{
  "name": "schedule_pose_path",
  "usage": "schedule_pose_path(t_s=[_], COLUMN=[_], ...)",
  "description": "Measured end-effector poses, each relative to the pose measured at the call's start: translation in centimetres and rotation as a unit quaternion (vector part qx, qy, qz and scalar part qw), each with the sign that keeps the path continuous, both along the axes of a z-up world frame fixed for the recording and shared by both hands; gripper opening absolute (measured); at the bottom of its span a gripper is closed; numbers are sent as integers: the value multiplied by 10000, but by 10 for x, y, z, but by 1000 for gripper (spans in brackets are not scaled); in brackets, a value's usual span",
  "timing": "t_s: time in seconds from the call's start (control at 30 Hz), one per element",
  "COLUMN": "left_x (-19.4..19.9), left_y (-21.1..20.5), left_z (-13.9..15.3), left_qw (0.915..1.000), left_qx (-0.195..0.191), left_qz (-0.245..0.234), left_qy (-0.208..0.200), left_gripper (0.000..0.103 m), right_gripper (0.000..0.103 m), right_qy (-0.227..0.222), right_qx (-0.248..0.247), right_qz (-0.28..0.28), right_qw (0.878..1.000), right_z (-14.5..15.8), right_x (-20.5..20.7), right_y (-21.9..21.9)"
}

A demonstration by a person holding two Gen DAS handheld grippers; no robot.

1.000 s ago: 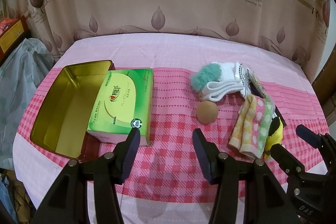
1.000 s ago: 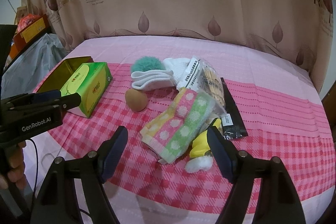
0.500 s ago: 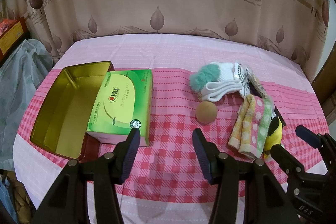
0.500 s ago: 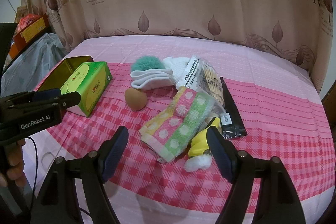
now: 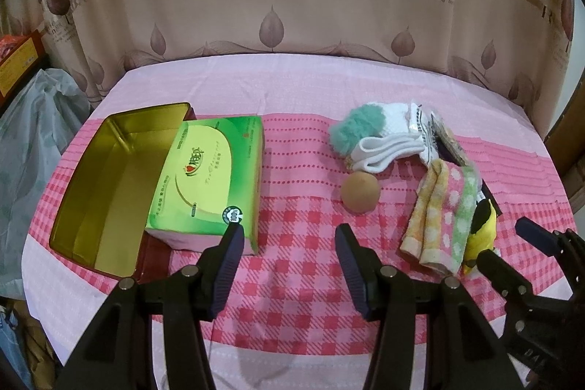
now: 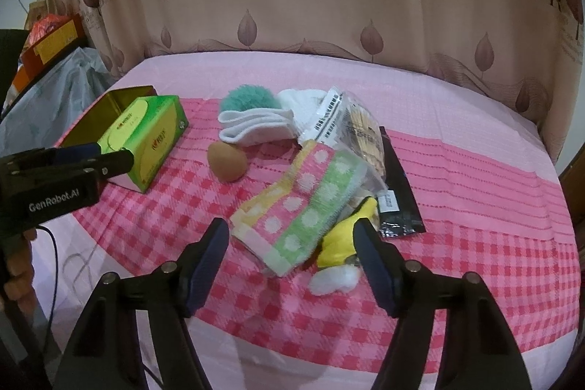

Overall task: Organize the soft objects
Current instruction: 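Grasp the yellow plush toy with the right gripper while the left gripper grasps the striped towel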

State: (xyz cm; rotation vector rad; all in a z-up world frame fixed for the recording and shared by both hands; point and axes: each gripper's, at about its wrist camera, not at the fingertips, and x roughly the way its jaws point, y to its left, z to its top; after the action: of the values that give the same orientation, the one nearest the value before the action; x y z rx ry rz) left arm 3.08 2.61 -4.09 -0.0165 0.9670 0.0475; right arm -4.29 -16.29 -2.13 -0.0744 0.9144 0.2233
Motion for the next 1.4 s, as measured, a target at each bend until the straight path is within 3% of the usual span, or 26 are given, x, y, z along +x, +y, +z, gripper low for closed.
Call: schedule_pose_path(t_s=[0.4, 0.87, 1.17, 1.4], left_x=[12, 32, 39, 49], left_y=[-11, -42, -76, -109], left_z=[-24, -49, -56, -61], left_qw=[9995, 9961, 9883, 9749], left_qx=[34, -76, -427, -853], left_qz=[-231, -754, -1338, -1894], left_qy=[215, 450, 587, 804], left_gripper=[53, 53, 53, 60], right_gripper=[57, 32, 27, 27], right_qy=[501, 573, 402, 305], right_qx=[-20, 84, 287, 493], right_qz=[-282, -299, -325, -557], right_qw=[9983, 9979, 9983, 9968], right_z=[-41, -61, -51, -46], right_x=[14, 33, 19, 10], right_y=[-29, -38, -52, -72])
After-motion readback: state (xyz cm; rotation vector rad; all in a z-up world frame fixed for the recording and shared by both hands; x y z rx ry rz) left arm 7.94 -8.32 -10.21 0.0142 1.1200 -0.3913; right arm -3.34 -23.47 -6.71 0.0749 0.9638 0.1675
